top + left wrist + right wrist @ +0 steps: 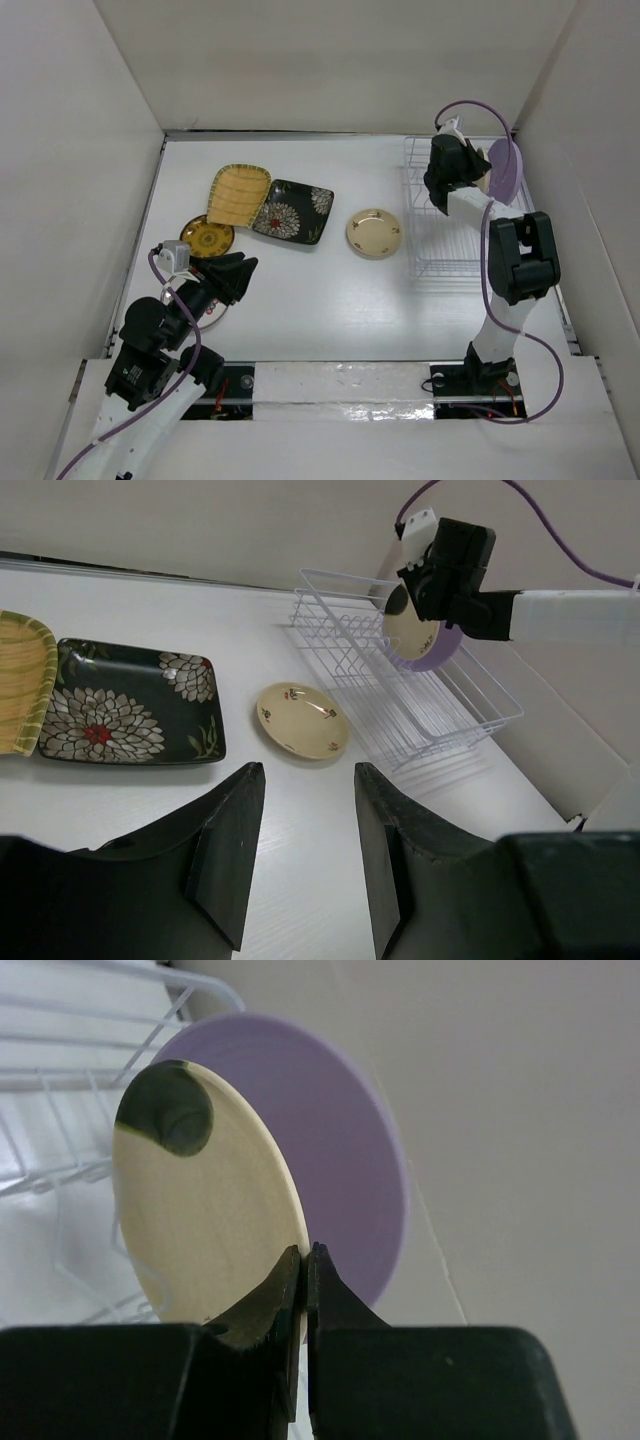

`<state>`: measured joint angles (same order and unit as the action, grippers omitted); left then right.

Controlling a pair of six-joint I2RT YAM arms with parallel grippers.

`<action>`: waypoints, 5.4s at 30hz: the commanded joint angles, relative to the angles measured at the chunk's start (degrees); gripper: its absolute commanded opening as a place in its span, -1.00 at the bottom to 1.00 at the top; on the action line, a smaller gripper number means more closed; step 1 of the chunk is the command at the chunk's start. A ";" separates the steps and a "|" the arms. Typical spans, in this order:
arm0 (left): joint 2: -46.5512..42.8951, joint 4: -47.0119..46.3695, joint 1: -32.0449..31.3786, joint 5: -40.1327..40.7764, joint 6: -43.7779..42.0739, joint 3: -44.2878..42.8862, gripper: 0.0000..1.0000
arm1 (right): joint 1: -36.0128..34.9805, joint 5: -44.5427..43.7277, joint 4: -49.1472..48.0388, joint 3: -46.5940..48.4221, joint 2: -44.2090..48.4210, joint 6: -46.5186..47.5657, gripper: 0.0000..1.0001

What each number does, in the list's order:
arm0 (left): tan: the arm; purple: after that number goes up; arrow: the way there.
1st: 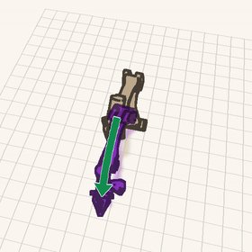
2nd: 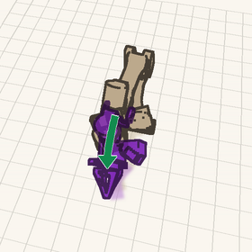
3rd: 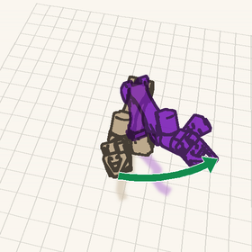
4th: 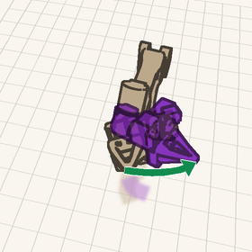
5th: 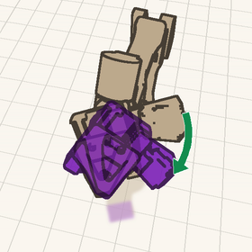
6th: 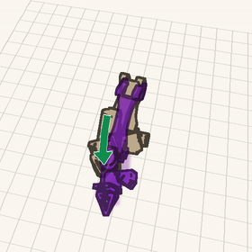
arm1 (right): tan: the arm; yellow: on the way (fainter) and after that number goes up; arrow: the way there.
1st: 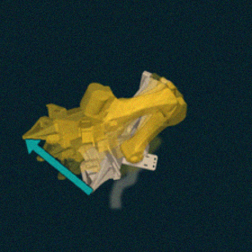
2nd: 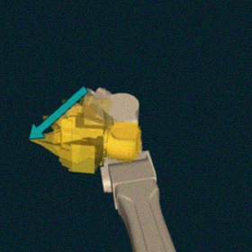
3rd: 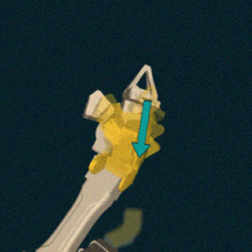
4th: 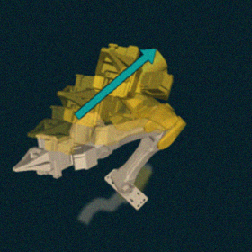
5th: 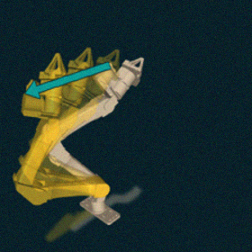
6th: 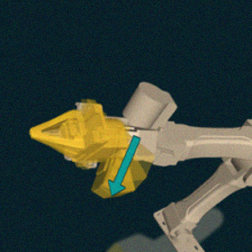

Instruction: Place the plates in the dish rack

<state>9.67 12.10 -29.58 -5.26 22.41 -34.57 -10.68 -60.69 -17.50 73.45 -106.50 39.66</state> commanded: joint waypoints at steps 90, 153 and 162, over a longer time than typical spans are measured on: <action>7.73 0.82 2.07 10.80 0.79 -2.79 -0.46 | -55.77 58.66 0.80 19.62 -25.95 -95.11 0.02; -2.82 -1.64 2.07 2.36 -0.70 -1.64 -0.21 | 3.37 9.25 2.91 -4.98 27.49 -21.92 -1.00; -3.34 -1.38 1.46 3.06 -0.53 -1.73 -0.20 | 6.73 21.75 5.37 -4.46 22.31 -21.38 -1.00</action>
<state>7.29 13.13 -27.68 -2.33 22.35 -34.98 -3.33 -43.24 -7.90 66.19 -82.11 16.34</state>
